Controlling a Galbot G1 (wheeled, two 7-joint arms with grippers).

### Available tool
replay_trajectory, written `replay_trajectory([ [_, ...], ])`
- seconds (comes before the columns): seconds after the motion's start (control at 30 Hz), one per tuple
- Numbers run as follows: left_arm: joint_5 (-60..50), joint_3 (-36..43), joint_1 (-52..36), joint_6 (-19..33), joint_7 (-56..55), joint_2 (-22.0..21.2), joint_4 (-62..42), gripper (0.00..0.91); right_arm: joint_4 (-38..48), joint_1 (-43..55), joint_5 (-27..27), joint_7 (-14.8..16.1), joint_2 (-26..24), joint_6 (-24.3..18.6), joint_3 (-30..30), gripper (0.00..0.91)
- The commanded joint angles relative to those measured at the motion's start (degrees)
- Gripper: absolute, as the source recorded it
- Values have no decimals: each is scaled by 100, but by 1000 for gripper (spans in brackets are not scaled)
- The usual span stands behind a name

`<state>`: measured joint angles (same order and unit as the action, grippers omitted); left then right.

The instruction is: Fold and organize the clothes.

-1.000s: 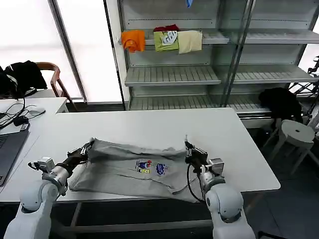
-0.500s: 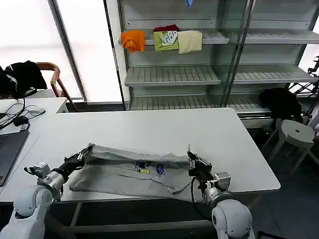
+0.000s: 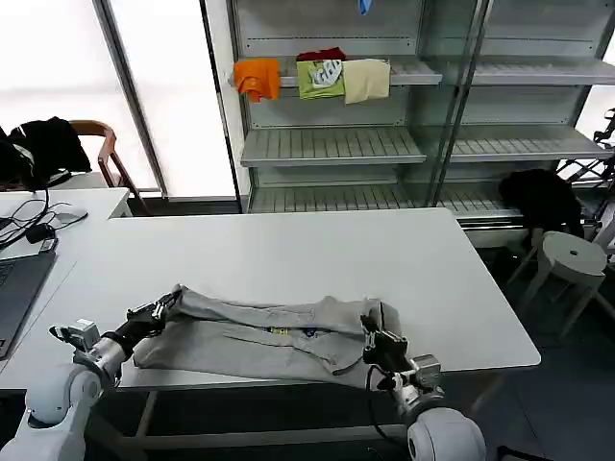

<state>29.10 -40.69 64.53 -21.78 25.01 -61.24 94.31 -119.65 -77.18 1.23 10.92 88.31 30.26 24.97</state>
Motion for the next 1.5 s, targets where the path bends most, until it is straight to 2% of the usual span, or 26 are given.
replay_trajectory([
  [0.03,-410,-18,47,-2,54,16,22,30,-34,-159,481,58,-4,56,-6,312],
  [0.07,-427,-21,48,-7,44,18,28,554,-39,-165,504,57,-2,90,-5,907],
  [0.1,-467,-26,47,-7,23,14,35,907,-45,-167,537,57,2,115,-6,907],
  [0.37,-684,-146,87,0,-235,-39,193,907,-55,-228,1258,-125,22,124,-1,907],
  [0.47,-797,-260,151,-18,-466,-118,338,907,-142,-275,1230,-149,26,17,67,907],
  [0.6,-819,-429,328,-101,-757,-289,626,907,-310,-313,708,-206,30,-469,331,907],
  [0.67,-823,-463,451,-96,-1063,-395,798,907,-356,-165,45,-413,11,-803,550,907],
  [0.7,-818,-474,508,-98,-1155,-452,848,907,-373,-125,-90,-445,12,-854,550,907],
  [0.73,-828,-492,597,-115,-1244,-525,936,907,-435,112,-718,-603,14,-1010,741,907],
  [0.83,-887,-466,767,-158,-1585,-685,1109,907,-592,583,-1516,-947,-39,-999,986,907],
  [1.03,-1165,-261,843,-310,-1962,-917,1143,907,-570,1108,-1558,-1181,-148,-789,998,907],
  [1.27,-1262,-122,820,-386,-2044,-1027,1068,907,-434,1088,-1316,-1127,-49,-757,822,907],
  [1.37,-1310,-75,805,-454,-2041,-1064,1042,766,-359,1066,-1252,-1132,-37,-770,816,907],
  [1.4,-1317,-70,802,-474,-2043,-1072,1035,665,-351,1066,-1252,-1136,-36,-771,818,907],
  [1.43,-1338,-64,796,-488,-2046,-1085,1016,605,-340,1060,-1253,-1139,-36,-770,826,907],
  [1.47,-1335,-59,795,-498,-2043,-1089,1005,484,-337,1056,-1252,-1138,-37,-771,828,907],
  [1.5,-1334,-53,799,-503,-2038,-1086,993,423,-334,1051,-1253,-1140,-38,-770,834,907],
])
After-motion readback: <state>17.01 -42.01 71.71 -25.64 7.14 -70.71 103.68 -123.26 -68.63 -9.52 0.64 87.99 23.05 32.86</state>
